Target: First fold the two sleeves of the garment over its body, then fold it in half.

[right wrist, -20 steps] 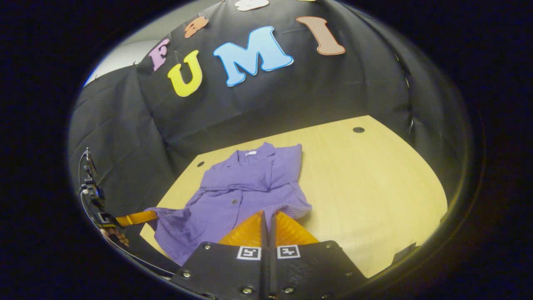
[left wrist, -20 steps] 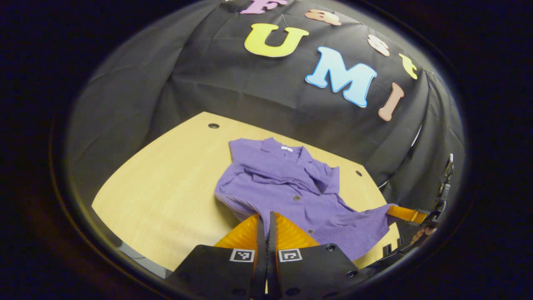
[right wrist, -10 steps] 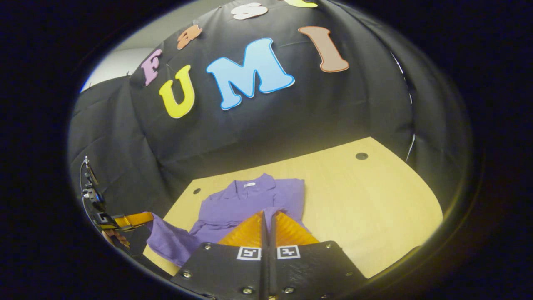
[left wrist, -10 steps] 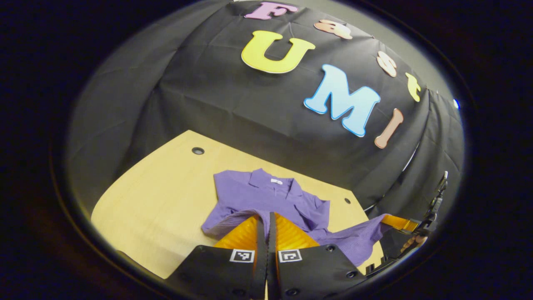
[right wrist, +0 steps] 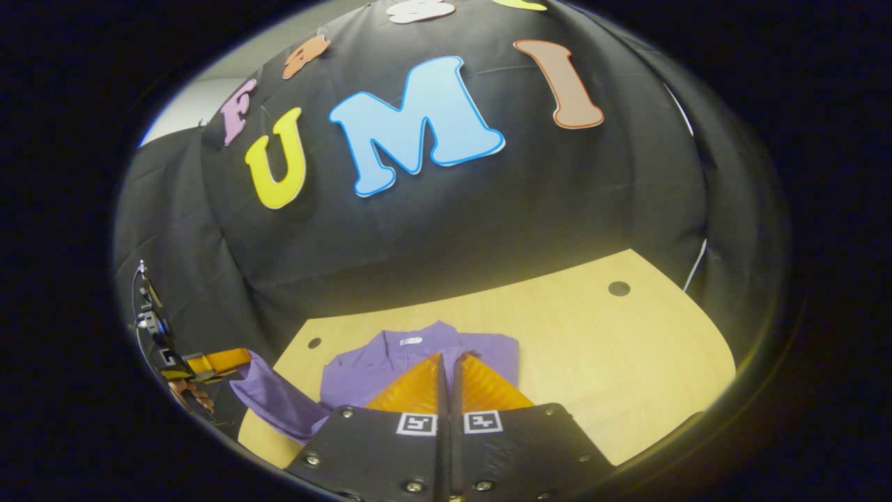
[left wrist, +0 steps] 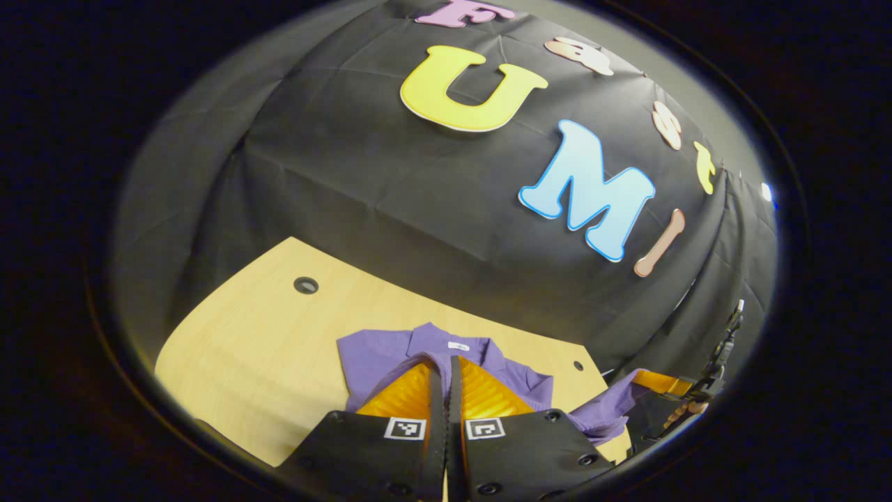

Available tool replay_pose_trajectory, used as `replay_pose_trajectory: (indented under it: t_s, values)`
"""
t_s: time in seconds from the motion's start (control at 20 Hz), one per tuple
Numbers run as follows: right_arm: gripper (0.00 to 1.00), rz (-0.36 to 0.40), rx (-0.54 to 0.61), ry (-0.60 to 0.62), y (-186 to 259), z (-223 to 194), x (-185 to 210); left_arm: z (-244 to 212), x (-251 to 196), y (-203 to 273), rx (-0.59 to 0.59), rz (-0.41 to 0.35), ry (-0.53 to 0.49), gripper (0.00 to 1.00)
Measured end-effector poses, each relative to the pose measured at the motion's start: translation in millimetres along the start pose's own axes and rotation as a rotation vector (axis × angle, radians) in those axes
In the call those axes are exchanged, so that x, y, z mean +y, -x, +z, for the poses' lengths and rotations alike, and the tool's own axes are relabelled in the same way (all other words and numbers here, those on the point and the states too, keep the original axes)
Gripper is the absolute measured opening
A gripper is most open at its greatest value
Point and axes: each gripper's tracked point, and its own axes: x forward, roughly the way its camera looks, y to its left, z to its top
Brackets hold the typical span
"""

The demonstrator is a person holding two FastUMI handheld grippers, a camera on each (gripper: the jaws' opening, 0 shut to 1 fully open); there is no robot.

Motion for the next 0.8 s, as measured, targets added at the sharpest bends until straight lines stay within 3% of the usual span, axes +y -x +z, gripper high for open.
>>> replay_pose_trajectory:
  t_s: [0.35, 0.8]
  values:
    - [0.0, -0.067, -0.01, -0.048, -72, 33, -21, 26, 22, -86, 0.032, 0.009, -0.079, 0.07]
    - [0.0, -0.188, 0.12, -0.053, -169, 0, -66, -10, 68, -192, 0.111, 0.078, -0.192, 0.07]
